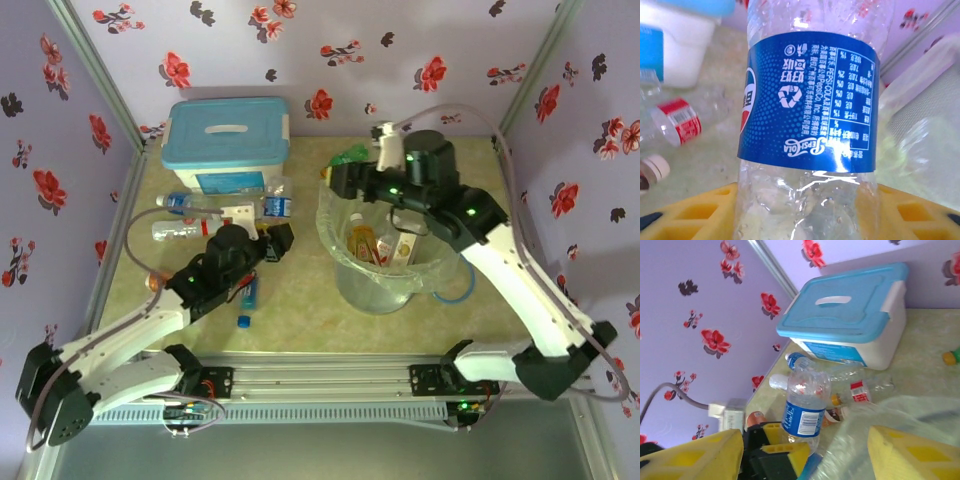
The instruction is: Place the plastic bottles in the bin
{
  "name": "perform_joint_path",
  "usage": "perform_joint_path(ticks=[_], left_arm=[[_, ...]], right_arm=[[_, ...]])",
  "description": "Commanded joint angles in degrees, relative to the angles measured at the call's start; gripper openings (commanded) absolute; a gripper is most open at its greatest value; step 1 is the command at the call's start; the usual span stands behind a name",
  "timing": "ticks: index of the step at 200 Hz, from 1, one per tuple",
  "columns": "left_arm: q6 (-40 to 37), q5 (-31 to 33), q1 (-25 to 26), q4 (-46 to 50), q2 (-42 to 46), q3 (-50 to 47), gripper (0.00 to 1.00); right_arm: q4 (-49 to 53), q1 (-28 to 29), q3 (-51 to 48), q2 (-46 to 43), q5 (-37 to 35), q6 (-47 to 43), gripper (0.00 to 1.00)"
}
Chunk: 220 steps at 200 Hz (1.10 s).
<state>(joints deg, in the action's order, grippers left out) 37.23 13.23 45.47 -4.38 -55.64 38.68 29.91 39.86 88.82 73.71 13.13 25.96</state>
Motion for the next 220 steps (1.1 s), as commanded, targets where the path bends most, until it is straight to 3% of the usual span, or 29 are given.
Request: perform_joint_path(ticks=[1,42,68,104,142,155,202,220], left_arm=[[-2.4,1.8,0.0,-7.0,3.6,-2.2,0.27],[-2.6,-3.6,0.2,-11.3,5.0,-1.9,0.27],[-2.3,-6.4,1.1,-13.3,4.2,-0.5,0.28],[-2.7,-7.8,1.7,-13.2,2.8,0.4,0.29],[-2.6,-8.4,1.7,-13.8,3.3,-0.1,0.29],[-2.1,-8.9,1.7,-14.2,3.3,-0.2,0.29],[-2.2,-9.4,1.7,-13.9,3.3,0.3,0.29],[-1.9,-9.4,1.7,-13.8,3.5,0.3,0.3]], right_arm=[[-4.9,3.7,1.1,2.8,-3.9,-0.9,0.74],[-5.7,6.0,6.1,11.6,-0.1,0.9,0.89],[-8.5,6.8,6.2,14.3,2.4,2.3,0.91],[-10.6,6.7,7.5,17.9,4.1,4.1,0.84],[-10.5,6.5,8.3,19.3,3.5,3.7,0.63],[-10.4,6.2,8.4,20.0,3.7,4.3,0.63],[-9.6,5.5,10.2,22.4,4.7,4.6,0.79],[-9.5,5.0,10.3,22.8,6.1,5.4,0.71]])
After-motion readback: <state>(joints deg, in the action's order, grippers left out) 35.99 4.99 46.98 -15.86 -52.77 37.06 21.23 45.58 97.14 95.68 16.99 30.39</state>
